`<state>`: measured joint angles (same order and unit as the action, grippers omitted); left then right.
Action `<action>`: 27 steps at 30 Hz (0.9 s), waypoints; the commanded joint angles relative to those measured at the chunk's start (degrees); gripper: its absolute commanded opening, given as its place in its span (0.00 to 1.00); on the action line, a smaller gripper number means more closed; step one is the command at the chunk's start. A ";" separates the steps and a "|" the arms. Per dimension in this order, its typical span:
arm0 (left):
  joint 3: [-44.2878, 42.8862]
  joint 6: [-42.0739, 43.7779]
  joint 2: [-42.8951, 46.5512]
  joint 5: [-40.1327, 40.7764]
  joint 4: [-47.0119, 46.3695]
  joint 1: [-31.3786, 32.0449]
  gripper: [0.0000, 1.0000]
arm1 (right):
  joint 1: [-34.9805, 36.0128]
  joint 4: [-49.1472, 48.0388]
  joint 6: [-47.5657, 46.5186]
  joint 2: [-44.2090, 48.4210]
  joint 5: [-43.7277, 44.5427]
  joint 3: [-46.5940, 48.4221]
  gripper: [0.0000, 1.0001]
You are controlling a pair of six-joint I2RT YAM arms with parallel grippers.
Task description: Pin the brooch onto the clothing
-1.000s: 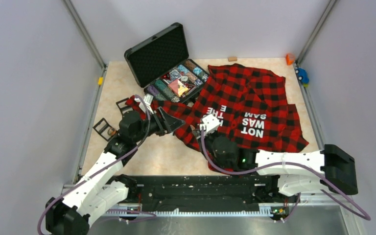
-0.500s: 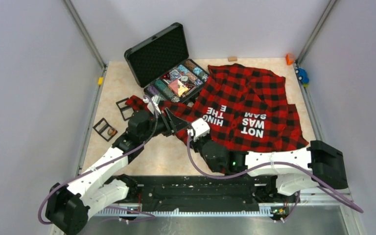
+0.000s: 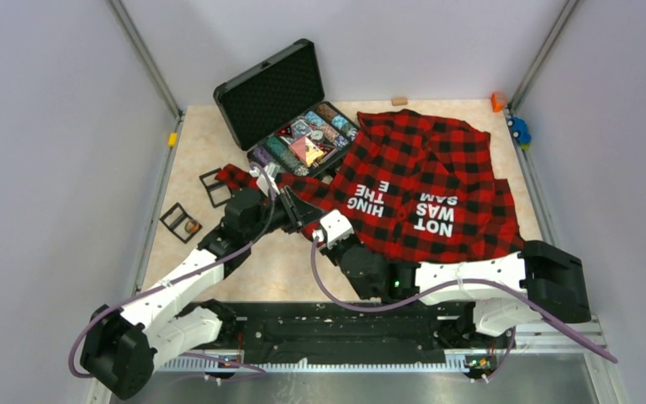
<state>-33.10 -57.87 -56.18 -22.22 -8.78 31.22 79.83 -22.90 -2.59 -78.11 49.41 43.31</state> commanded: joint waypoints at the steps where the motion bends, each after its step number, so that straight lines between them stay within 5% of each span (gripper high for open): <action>1: 0.76 -1.29 -1.10 -1.45 -4.08 0.41 0.11 | 1.42 -3.56 -1.54 -0.25 0.25 3.85 0.00; 4: 1.21 -2.63 -2.08 -2.78 -6.04 0.37 0.00 | 1.72 -3.33 -2.12 -0.52 0.34 3.84 0.00; 14: 1.34 -3.36 -4.10 -4.37 -8.31 0.37 0.00 | 2.37 -3.84 -2.56 1.85 0.21 1.02 0.00; 22: 2.61 -1.04 0.79 4.39 -1.29 0.39 0.40 | 2.30 -1.01 -1.21 0.66 2.66 -0.39 0.00; 27: 2.52 -1.32 1.06 3.68 0.88 0.41 0.51 | 2.37 -2.32 -2.36 1.12 2.12 -2.29 0.00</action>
<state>-30.68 -59.59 -55.66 -19.20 -9.10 31.33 81.65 -22.87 -4.32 -78.39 50.92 42.39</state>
